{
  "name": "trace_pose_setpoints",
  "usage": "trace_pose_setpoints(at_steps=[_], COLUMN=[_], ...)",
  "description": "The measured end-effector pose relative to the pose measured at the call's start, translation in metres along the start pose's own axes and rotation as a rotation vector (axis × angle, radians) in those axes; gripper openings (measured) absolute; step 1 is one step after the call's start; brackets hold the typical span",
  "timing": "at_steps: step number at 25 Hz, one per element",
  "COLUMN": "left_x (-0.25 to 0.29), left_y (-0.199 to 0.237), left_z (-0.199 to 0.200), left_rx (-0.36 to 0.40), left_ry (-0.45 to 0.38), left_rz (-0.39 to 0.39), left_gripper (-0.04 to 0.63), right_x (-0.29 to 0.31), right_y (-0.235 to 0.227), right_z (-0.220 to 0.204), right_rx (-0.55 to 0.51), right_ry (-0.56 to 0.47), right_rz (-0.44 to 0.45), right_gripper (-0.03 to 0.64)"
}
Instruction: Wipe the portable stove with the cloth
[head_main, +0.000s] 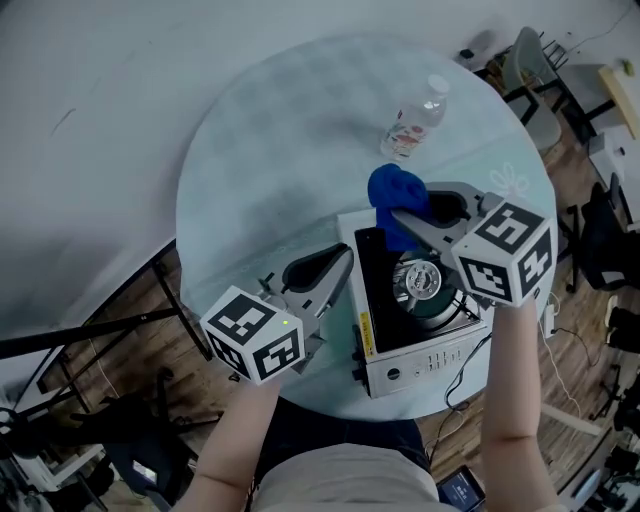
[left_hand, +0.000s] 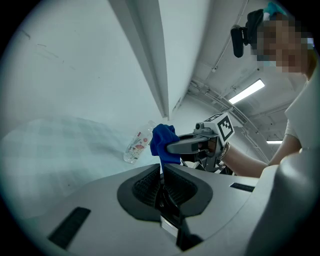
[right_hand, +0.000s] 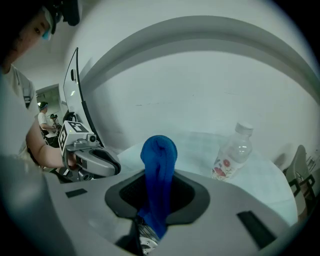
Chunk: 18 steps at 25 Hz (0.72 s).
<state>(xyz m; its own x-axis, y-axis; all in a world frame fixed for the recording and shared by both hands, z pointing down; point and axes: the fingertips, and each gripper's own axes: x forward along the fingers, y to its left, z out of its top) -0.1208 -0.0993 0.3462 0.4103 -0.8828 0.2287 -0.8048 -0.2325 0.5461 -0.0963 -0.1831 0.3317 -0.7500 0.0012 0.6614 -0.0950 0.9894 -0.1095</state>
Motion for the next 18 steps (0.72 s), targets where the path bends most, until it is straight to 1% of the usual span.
trace_pose_setpoints(at_steps=[8, 12, 18], left_x=[-0.002, -0.010, -0.015], left_y=[0.020, 0.033, 0.049], left_z=[-0.002, -0.004, -0.009], left_rx=[-0.039, -0.072, -0.099], left_ry=[-0.036, -0.059, -0.072], left_rz=[0.048, 0.086, 0.126], left_gripper=[0.038, 0.038, 0.038], right_x=[0.040, 0.062, 0.089], right_y=[0.005, 0.012, 0.014], right_z=[0.015, 0.017, 0.006], right_rx=[-0.056, -0.147, -0.263], right_ry=[0.007, 0.000, 0.115], right_rz=[0.100, 0.193, 0.307], right_gripper=[0.101, 0.101, 0.100])
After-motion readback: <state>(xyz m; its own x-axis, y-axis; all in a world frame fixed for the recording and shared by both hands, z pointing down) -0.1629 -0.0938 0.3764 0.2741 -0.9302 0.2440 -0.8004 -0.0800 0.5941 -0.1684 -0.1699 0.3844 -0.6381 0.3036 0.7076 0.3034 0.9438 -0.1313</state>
